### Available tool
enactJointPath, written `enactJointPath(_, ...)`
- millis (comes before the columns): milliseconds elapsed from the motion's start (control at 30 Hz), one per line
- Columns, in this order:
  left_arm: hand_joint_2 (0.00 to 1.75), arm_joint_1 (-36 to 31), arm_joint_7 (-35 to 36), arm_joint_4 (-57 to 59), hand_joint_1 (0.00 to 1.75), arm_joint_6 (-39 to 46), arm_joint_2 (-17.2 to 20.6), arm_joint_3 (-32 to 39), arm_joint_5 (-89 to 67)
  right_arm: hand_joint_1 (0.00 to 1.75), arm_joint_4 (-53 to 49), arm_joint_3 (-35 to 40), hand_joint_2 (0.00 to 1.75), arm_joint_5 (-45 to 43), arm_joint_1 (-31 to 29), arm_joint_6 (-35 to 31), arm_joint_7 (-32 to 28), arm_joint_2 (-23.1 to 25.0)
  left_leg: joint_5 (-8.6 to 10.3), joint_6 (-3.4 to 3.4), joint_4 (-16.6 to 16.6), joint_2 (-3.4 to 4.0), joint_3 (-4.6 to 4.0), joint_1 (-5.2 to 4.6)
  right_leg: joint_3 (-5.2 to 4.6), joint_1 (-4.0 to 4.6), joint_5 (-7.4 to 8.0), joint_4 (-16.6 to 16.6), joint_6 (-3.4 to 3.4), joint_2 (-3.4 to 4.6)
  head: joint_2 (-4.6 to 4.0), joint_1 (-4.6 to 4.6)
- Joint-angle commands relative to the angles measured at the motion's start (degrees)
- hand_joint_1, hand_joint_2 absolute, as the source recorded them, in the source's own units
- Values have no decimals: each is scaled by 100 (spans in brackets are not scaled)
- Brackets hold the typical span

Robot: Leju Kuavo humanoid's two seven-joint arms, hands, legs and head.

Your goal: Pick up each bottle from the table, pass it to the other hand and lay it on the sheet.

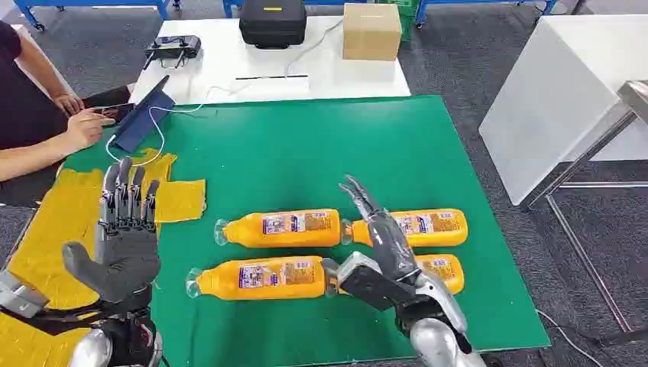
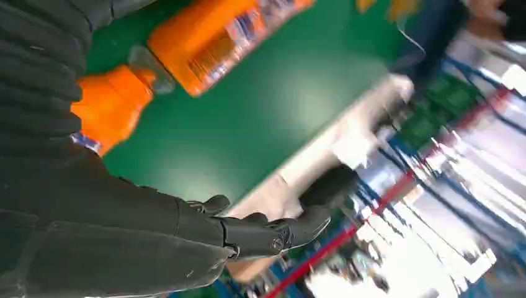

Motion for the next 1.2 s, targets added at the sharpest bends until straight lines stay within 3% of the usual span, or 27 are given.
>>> enactJointPath(33, 0, -380, 192, 432, 0, -171, 3, -263, 97, 0, 1932, 1138, 175, 152, -1124, 141, 433, 49, 3, -7, -9, 9, 15, 4, 13, 4, 6, -10, -2, 2, 2, 0)
enactJointPath(733, 0, -508, 311, 706, 0, -322, -40, -263, 245, 0, 2048, 2123, 175, 0, -1474, 442, 742, -153, 3, -9, -6, -6, 8, 3, 10, 4, -1, -5, 0, -13, 0, 0)
enactJointPath(1200, 0, -741, 437, 837, 0, -386, -41, -395, 346, 0, 3171, 2825, 175, 362, -1842, 736, 908, -41, 5, -8, -7, -7, 9, 3, 10, 3, 0, -5, 1, -13, 0, 0)
